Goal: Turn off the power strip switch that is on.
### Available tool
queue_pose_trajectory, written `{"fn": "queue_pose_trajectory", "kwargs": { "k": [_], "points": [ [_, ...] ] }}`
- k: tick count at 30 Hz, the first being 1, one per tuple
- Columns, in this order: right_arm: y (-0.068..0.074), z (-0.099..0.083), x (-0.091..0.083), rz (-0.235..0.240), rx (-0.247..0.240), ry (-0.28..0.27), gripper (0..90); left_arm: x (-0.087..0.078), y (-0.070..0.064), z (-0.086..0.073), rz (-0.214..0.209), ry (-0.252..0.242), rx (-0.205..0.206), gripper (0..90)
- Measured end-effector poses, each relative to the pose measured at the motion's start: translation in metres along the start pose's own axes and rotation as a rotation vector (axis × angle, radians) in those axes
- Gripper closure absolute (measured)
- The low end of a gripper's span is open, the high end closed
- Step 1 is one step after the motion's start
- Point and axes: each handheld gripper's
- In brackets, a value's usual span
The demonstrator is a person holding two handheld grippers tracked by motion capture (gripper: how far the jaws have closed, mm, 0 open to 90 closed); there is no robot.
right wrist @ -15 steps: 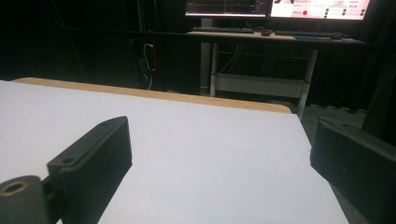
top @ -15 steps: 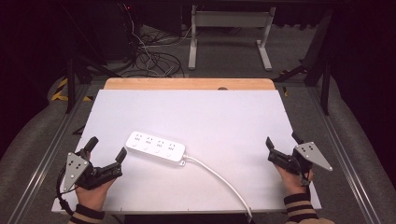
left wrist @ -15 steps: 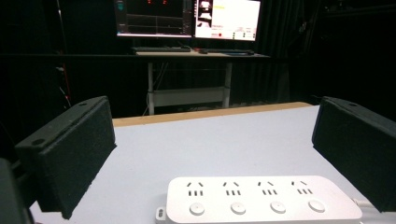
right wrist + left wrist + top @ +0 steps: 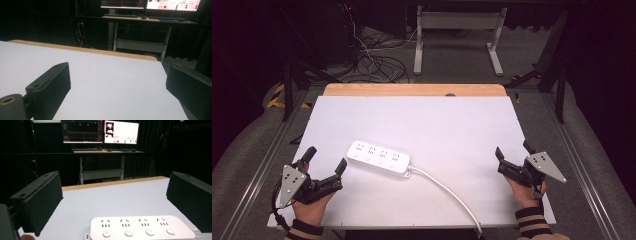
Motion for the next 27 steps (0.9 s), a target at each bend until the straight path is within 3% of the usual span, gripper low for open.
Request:
{"fn": "queue_pose_trajectory", "kwargs": {
  "k": [13,16,18,19,20,21,23,27],
  "points": [
    [0.0001,0.0000,-0.0011,0.001,-0.011,0.007,6.6,0.0014,-0.0004,-0.0001,-0.006,0.018,0.012,3.1],
    [0.0004,-0.0002,-0.0009,0.002,-0.013,0.008,6.6,-0.0002,-0.0013,0.0013,-0.039,0.014,0.013,11.3],
    [0.0002,-0.0002,-0.0007,0.003,-0.012,0.007,6.6,-0.0006,-0.0023,0.0018,-0.038,0.005,0.015,17.3],
    [0.0002,-0.0002,-0.0007,0.002,-0.012,0.007,6.6,-0.0014,-0.0028,0.0025,-0.041,0.000,0.027,23.1],
    [0.0002,-0.0002,-0.0007,0.002,-0.012,0.007,6.6,-0.0023,-0.0025,0.0036,-0.053,0.003,0.040,23.1],
    [0.0003,0.0000,-0.0010,0.004,-0.011,0.006,6.7,-0.0036,-0.0013,0.0053,-0.075,0.012,0.029,40.9],
    [0.0005,0.0001,-0.0012,0.004,-0.012,0.005,6.9,-0.0043,-0.0005,0.0055,-0.081,0.013,0.017,61.8],
    [0.0005,0.0001,-0.0012,0.004,-0.013,0.006,7.0,-0.0066,0.0037,0.0079,-0.033,0.071,0.020,89.9]
  ]
}}
Point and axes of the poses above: each handheld gripper's, and its own axes: x roughly forward along the jaws, z roughly out of its top, y roughly to its left, and after that the axes turned 13 degrees about -y, right-handed
